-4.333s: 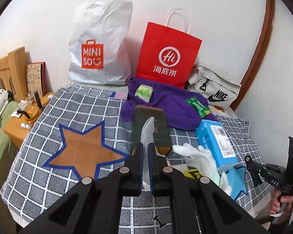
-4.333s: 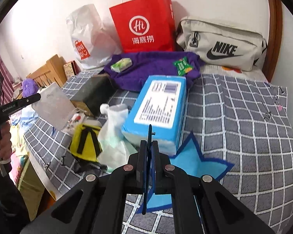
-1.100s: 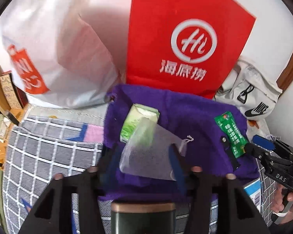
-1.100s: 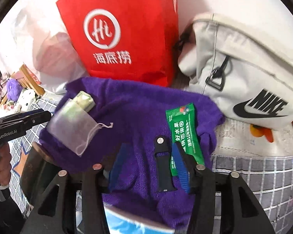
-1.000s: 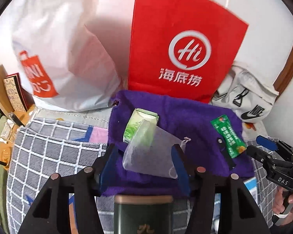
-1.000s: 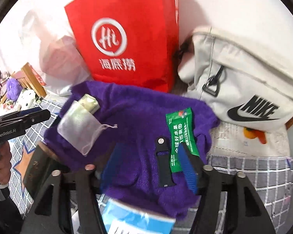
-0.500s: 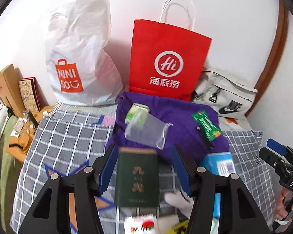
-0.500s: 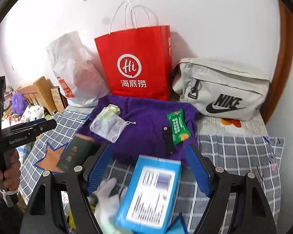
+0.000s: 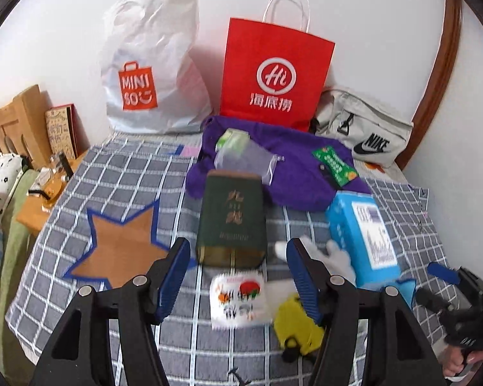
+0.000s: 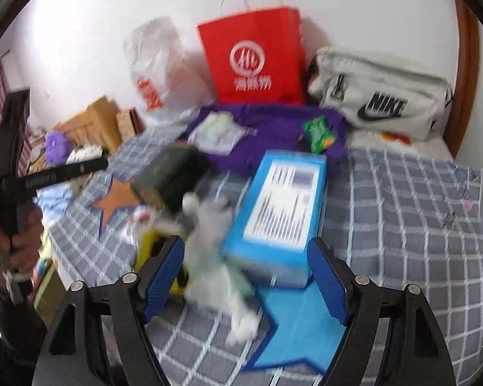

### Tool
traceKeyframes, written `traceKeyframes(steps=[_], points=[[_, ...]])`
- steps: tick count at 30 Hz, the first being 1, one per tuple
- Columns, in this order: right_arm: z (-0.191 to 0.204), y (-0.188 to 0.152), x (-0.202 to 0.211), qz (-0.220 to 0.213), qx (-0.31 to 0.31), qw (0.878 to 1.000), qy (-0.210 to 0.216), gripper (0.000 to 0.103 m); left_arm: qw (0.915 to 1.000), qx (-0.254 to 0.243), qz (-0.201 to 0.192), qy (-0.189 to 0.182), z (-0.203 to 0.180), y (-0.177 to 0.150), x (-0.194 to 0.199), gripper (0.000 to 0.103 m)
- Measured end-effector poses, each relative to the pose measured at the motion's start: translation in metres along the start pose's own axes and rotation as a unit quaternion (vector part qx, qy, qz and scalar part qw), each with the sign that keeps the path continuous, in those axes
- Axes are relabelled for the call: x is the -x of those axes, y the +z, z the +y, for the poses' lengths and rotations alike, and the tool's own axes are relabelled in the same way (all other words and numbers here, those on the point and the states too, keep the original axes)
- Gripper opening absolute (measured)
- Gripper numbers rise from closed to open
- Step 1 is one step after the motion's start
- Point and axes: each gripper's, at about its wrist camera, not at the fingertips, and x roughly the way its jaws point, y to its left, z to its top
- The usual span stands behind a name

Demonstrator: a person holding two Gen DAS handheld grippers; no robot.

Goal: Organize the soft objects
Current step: 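Grasp the white wipe with the right tool while the left tool grasps the tomato-print snack packet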

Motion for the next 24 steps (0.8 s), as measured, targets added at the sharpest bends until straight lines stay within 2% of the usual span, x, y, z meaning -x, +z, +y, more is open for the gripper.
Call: traceKeyframes(steps=[3, 10, 13, 16, 19, 20, 24], points=[[0.002, -0.022, -0.014, 0.026, 0.003, 1.0, 0.005, 0.07, 1.0, 0.003, 0.005, -0.001, 0.003, -0.014, -0.002, 0.06], [-0.001, -0.056, -0.042, 0.063, -0.004, 0.998, 0.007, 0.065, 0.9994, 0.019, 0.028, 0.002, 0.016, -0.042, -0.014, 0.06], [0.001, -0.063, -0.052, 0.07, -0.002, 0.998, 0.01, 0.063, 0.9992, 0.023, 0.032, 0.0, 0.02, -0.047, -0.018, 0.06], [0.007, -0.066, -0.058, 0.06, 0.013, 0.998, -0.01, 0.056, 0.9989, 0.024, 0.041, -0.008, 0.021, -0.051, -0.023, 0.06], [0.013, -0.067, -0.061, 0.05, 0.04, 0.997, -0.036, 0.033, 0.9987, 0.018, 0.047, -0.009, 0.019, -0.054, -0.028, 0.065], [0.013, -0.067, -0.06, 0.049, 0.044, 0.997, -0.047, 0.022, 0.9987, 0.014, 0.049, -0.008, 0.017, -0.055, -0.03, 0.066], [0.001, -0.068, -0.053, 0.05, 0.02, 0.998, -0.019, 0.021, 0.9979, 0.015, 0.059, -0.021, 0.013, -0.055, -0.041, 0.066]])
